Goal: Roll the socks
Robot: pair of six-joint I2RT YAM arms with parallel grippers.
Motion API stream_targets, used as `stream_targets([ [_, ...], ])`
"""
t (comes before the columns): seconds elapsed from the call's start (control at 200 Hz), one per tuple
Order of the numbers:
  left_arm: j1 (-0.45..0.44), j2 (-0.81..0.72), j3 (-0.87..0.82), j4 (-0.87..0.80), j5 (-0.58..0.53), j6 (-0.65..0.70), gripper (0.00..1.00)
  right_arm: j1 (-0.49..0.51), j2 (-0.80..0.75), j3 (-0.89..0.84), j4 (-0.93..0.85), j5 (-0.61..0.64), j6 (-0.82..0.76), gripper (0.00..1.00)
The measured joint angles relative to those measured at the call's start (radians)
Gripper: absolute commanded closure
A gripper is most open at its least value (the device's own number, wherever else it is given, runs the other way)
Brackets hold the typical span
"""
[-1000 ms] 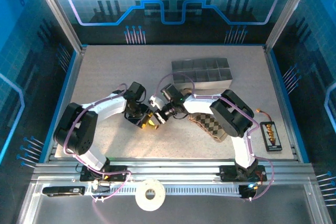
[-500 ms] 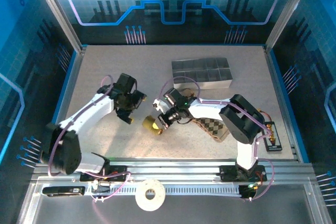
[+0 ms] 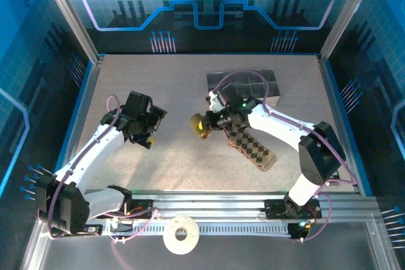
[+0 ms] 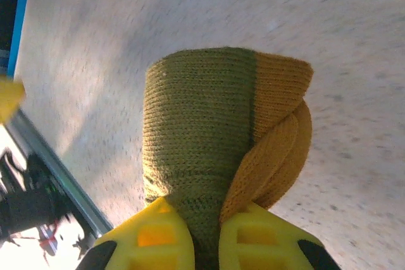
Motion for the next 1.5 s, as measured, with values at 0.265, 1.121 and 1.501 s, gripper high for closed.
stream_targets([
  [0.265,-0.014,-0.150,-0.014,0.063,0.022,0.164,0.06,-0.162,0.045,0.257,-0.260,0.017,0.287,1.00],
  [1.121,-0.034,-0.363,-0.111,0.172,0.019,0.346,0.11,-0.294,0.437,0.705,-0.411,-0.183,0.716,1.00],
  [1.501,-0.034,-0.363,-0.111,0.200,0.021,0.346,0.11,-0.320,0.525,0.704,-0.374,-0.204,0.748,1.00],
])
